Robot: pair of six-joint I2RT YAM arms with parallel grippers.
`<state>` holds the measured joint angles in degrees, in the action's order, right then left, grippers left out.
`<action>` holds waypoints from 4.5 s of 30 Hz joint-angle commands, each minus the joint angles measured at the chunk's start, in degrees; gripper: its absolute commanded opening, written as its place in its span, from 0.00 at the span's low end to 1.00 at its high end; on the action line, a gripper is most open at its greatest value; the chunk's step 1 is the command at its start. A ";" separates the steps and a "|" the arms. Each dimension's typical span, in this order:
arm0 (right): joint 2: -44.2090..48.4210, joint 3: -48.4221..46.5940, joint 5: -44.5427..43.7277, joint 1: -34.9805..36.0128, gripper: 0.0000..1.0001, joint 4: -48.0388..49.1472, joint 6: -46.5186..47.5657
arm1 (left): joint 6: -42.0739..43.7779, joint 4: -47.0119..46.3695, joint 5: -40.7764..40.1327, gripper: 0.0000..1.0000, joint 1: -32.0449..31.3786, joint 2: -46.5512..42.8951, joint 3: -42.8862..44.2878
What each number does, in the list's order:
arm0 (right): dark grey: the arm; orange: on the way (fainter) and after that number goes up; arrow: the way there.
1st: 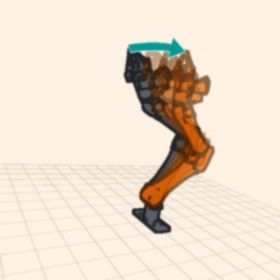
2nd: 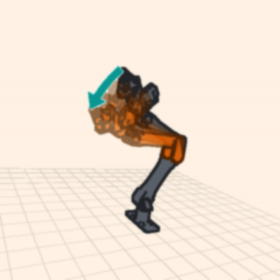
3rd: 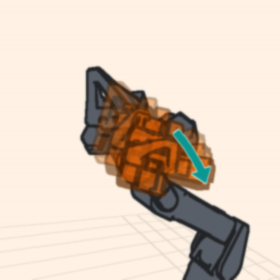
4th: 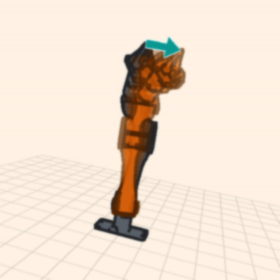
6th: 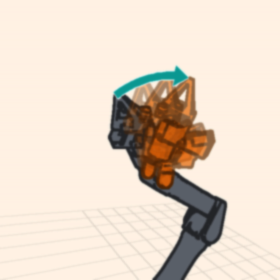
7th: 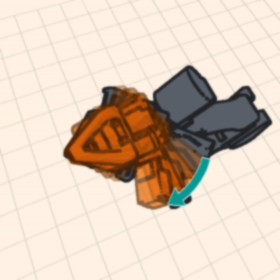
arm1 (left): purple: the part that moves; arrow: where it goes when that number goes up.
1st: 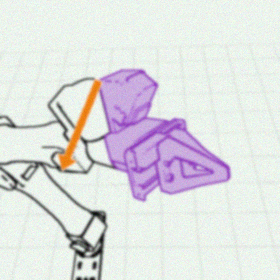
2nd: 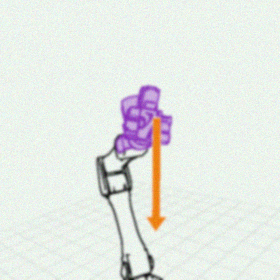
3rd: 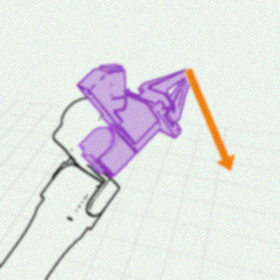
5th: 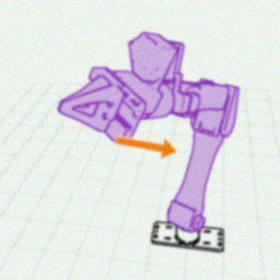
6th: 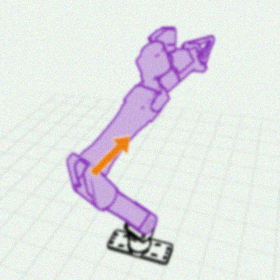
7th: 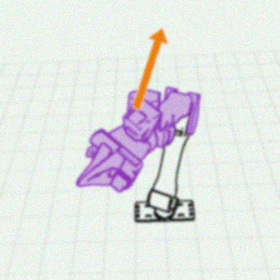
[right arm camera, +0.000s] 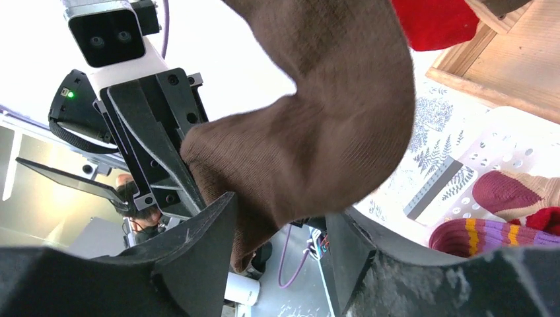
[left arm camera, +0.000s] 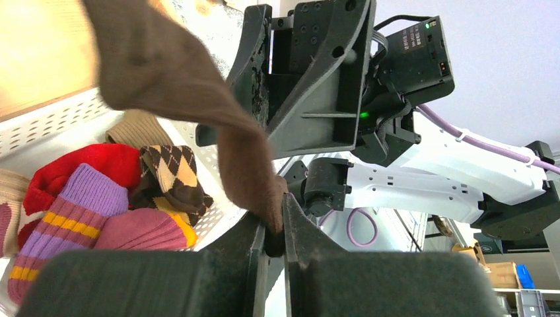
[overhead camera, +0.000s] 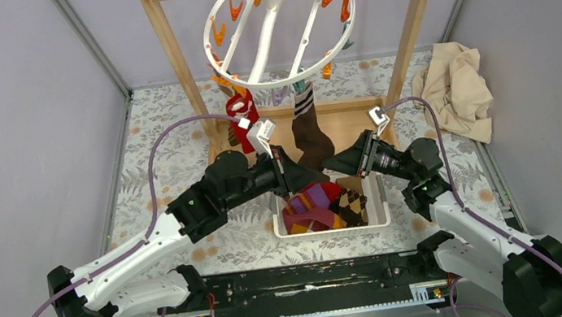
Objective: Remove the socks clipped to the hanger
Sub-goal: Remove the sock from the hanger.
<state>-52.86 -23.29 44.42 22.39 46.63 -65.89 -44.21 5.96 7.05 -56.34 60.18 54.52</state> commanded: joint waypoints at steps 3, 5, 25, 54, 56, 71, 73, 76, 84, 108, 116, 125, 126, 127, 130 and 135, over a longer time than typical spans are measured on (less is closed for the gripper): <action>0.62 -0.19 0.69 -0.59 0.55 5.17 -2.50 | 0.09 -4.71 -0.69 0.09 -0.51 0.49 1.55; 0.42 -0.38 1.11 -0.59 0.59 5.71 -2.80 | 0.08 -5.10 -0.49 0.09 -0.57 1.08 1.56; 0.45 1.29 3.83 -0.60 0.70 1.59 -3.19 | -0.20 -8.08 -0.78 0.07 -1.32 1.95 2.44; 3.81 -3.59 3.83 -0.60 0.07 1.62 -6.31 | -0.08 -7.69 -2.86 0.28 -4.66 3.18 1.27; 5.77 -5.00 3.75 -0.60 0.04 -4.30 -3.41 | 1.01 -5.04 -4.09 0.42 -4.66 2.43 2.71; 12.69 -10.66 2.42 -0.63 0.00 -24.92 4.72 | 7.51 6.37 -11.76 0.98 -4.66 -2.43 11.05; 13.56 -11.40 2.58 -0.59 0.00 -25.88 4.80 | 8.18 6.76 -13.89 0.98 -4.58 -2.62 11.53; 14.84 -13.09 2.52 -0.70 0.00 -28.92 5.81 | 9.93 5.48 -16.71 0.98 -4.57 -2.69 11.39; 15.77 -17.59 3.19 -0.70 0.00 -33.27 6.65 | 15.94 0.16 -23.22 0.98 -3.90 -0.78 11.53; 14.09 -32.30 7.87 -0.70 0.00 -51.46 12.43 | 14.76 -27.58 -9.81 0.91 10.04 6.08 7.51; 14.25 -34.69 7.84 -0.66 0.00 -54.59 14.35 | 13.30 -30.35 -8.98 0.85 11.16 7.84 8.86; 14.89 -33.41 7.80 -0.64 0.00 -54.21 14.05 | 11.17 -34.67 -9.44 0.82 13.40 7.88 8.01; 14.94 -33.40 7.80 -0.72 0.00 -54.19 13.99 | 11.02 -35.11 -9.63 0.82 13.53 8.07 7.97; 14.97 -33.40 7.85 -0.72 0.00 -54.11 13.95 | 10.72 -35.59 -9.74 0.81 13.68 8.29 7.80; 15.11 -33.19 7.87 -0.66 0.00 -54.19 14.03 | 10.08 -36.99 -9.69 0.79 14.22 8.99 7.87; 15.37 -32.38 7.87 -0.65 0.00 -53.42 13.52 | 9.76 -37.66 -8.92 0.77 14.62 10.52 8.92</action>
<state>-38.22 -55.33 50.68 21.96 -8.75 -52.16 -33.98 -26.57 -2.35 -42.35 69.52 61.08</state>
